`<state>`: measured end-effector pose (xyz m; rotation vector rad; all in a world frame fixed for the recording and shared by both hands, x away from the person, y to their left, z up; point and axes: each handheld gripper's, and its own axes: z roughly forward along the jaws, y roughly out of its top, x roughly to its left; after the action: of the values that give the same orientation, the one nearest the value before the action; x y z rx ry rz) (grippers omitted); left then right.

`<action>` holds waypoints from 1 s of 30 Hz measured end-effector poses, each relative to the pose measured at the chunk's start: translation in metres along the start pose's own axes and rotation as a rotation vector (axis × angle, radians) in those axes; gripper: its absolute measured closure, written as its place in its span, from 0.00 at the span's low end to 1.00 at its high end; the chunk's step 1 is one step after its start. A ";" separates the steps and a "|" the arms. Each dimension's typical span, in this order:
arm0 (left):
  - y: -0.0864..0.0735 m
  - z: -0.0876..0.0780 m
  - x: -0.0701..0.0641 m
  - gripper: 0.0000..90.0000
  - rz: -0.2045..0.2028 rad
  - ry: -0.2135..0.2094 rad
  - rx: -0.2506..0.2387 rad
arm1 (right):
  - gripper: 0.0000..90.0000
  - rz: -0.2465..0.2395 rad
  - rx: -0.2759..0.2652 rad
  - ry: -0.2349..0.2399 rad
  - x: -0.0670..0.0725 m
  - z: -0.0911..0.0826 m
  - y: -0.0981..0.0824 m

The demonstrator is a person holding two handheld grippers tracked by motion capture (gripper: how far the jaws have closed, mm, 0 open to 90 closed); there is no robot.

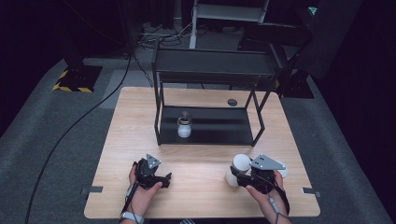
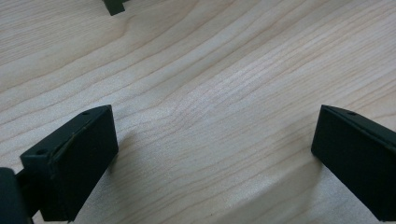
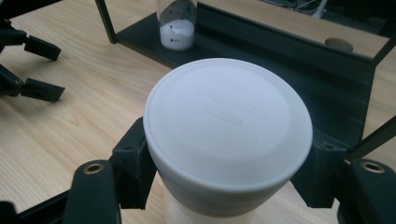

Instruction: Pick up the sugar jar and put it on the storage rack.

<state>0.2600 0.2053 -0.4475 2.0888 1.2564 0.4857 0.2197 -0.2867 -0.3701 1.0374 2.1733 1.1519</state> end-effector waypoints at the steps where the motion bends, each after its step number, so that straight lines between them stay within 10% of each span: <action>1: 0.000 0.000 0.000 0.01 0.000 0.000 0.000 | 0.38 -0.001 -0.006 0.002 -0.001 -0.001 0.003; 30: 0.000 0.000 0.001 0.01 0.002 -0.001 0.001 | 0.38 -0.057 -0.102 -0.011 -0.020 0.003 0.084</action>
<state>0.2604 0.2057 -0.4472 2.0916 1.2540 0.4845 0.2674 -0.2705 -0.2997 0.9301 2.0986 1.2144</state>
